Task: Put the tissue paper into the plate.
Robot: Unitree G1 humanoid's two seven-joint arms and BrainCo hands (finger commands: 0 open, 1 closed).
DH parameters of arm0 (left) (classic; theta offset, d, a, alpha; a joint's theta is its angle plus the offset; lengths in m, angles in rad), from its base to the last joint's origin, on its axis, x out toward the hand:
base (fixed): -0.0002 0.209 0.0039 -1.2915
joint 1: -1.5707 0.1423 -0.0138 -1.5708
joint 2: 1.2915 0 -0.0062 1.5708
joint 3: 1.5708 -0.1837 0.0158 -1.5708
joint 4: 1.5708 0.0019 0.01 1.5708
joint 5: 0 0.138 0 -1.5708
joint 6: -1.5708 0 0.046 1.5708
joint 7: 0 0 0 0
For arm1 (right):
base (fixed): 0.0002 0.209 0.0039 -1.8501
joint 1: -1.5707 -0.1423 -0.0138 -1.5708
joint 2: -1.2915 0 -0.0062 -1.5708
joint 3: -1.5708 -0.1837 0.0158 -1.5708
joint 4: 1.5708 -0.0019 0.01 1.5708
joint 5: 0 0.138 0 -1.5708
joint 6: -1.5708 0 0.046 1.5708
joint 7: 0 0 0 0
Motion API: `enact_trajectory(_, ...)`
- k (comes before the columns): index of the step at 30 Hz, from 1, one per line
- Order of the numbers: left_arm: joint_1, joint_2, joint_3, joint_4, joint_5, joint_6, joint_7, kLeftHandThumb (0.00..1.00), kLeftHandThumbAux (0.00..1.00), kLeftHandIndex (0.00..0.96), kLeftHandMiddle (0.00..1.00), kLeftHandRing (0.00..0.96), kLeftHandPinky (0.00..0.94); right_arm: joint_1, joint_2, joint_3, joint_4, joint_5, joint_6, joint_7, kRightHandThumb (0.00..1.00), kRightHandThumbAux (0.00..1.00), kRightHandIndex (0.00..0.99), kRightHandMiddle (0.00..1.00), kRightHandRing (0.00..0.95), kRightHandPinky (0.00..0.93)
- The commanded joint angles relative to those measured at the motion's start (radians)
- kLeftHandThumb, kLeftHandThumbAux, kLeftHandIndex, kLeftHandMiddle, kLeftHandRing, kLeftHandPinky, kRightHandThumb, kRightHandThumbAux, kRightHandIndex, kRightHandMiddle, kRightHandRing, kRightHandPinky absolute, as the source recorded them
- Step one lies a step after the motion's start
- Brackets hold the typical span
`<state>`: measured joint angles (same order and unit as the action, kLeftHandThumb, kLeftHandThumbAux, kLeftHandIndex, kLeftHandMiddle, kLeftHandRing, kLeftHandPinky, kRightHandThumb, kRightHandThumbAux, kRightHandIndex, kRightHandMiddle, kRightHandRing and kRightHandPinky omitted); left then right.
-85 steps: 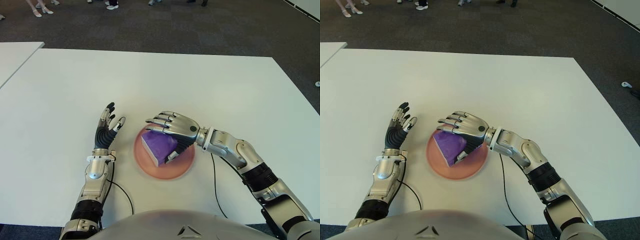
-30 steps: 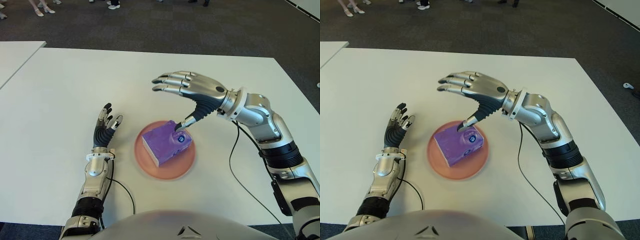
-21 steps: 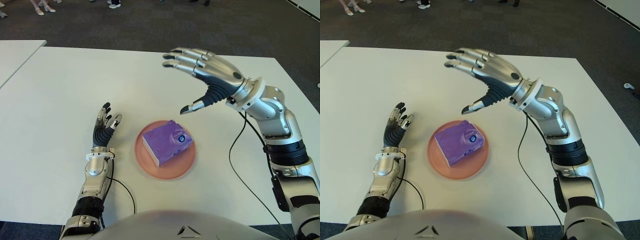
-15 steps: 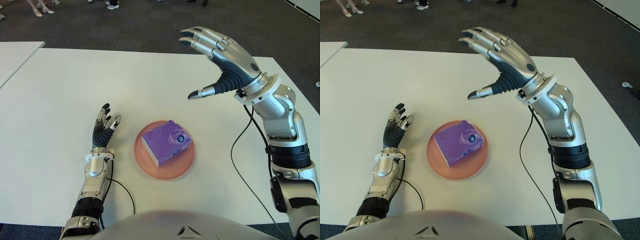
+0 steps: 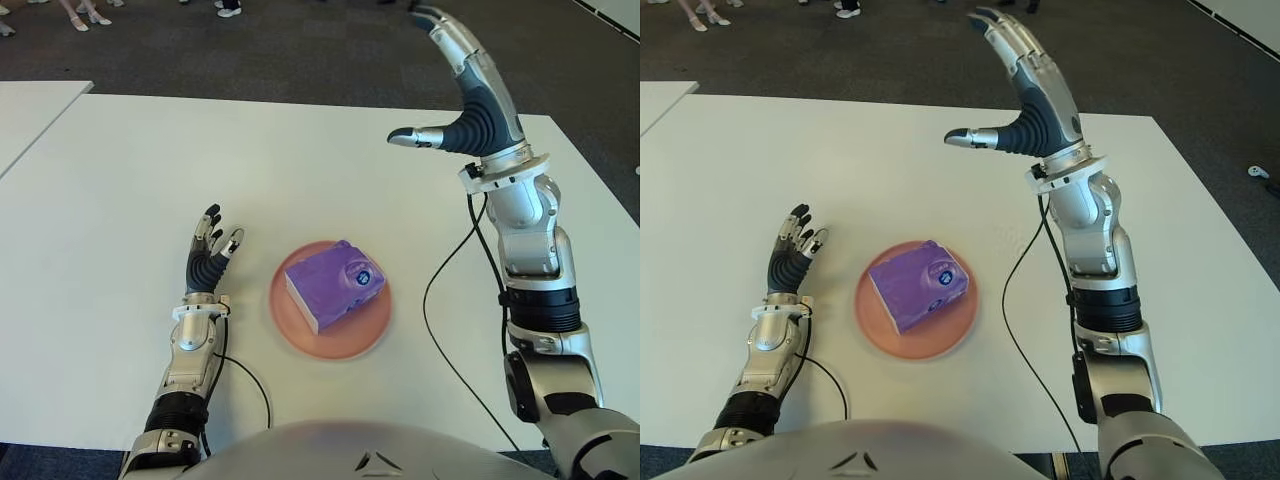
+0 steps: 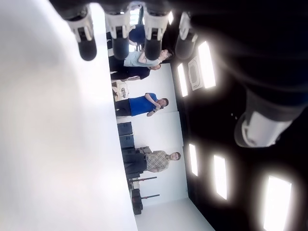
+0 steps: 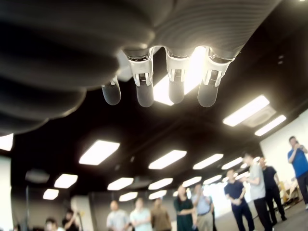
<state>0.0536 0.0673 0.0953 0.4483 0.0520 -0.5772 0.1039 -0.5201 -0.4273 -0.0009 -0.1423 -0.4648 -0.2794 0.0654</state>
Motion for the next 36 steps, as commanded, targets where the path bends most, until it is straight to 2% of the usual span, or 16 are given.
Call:
enact_trajectory(1,0.038,-0.007,-0.013,0.055,0.018,-0.041,-0.001,0.0,0.499,0.0,0.0,0.0,0.0,0.033,0.047,-0.056,0.081,0.039,-0.029,-0.117,0.149,0.366,0.0,0.0,0.0,0.0)
enact_trajectory(4,0.042,-0.002,-0.015,0.053,0.017,-0.055,-0.008,0.0,0.495,0.0,0.0,0.0,0.0,0.024,0.073,-0.071,0.151,0.06,-0.064,-0.179,0.129,0.391,0.0,0.0,0.0,0.0)
enact_trajectory(9,0.046,0.002,-0.017,0.051,0.014,-0.066,-0.016,0.0,0.495,0.0,0.0,0.0,0.0,0.005,0.094,-0.069,0.214,0.085,-0.099,-0.223,0.096,0.423,0.0,0.0,0.0,0.0)
enact_trajectory(14,0.049,0.007,-0.02,0.048,0.014,-0.073,-0.023,0.0,0.494,0.0,0.0,0.0,0.0,0.008,0.129,-0.063,0.255,0.133,-0.09,-0.226,0.065,0.444,0.0,0.0,0.0,0.0)
enact_trajectory(21,0.05,0.011,-0.027,0.051,0.009,-0.076,-0.03,0.009,0.491,0.0,0.0,0.0,0.0,0.03,0.17,-0.068,0.276,0.153,-0.076,-0.252,0.039,0.484,0.0,0.0,0.0,0.0)
enact_trajectory(25,0.053,0.009,-0.027,0.046,0.003,-0.069,-0.033,0.01,0.493,0.0,0.0,0.0,0.0,0.056,0.228,-0.07,0.307,0.165,-0.097,-0.308,0.022,0.51,0.0,0.0,0.0,0.0)
enact_trajectory(29,0.053,0.007,-0.027,0.044,0.001,-0.066,-0.033,0.004,0.497,0.0,0.0,0.0,0.0,0.054,0.252,-0.079,0.317,0.183,-0.111,-0.335,0.004,0.519,0.0,0.0,0.0,0.0)
enact_trajectory(32,0.054,0.006,-0.026,0.043,0.002,-0.064,-0.031,0.001,0.499,0.0,0.0,0.0,0.0,0.038,0.253,-0.104,0.388,0.217,-0.168,-0.354,0.001,0.516,0.0,0.0,0.0,0.0)
enact_trajectory(36,0.054,0.005,-0.025,0.04,0.002,-0.055,-0.029,0.0,0.501,0.0,0.0,0.0,0.0,0.042,0.274,-0.113,0.397,0.235,-0.208,-0.377,0.0,0.509,0.0,0.0,0.0,0.0)
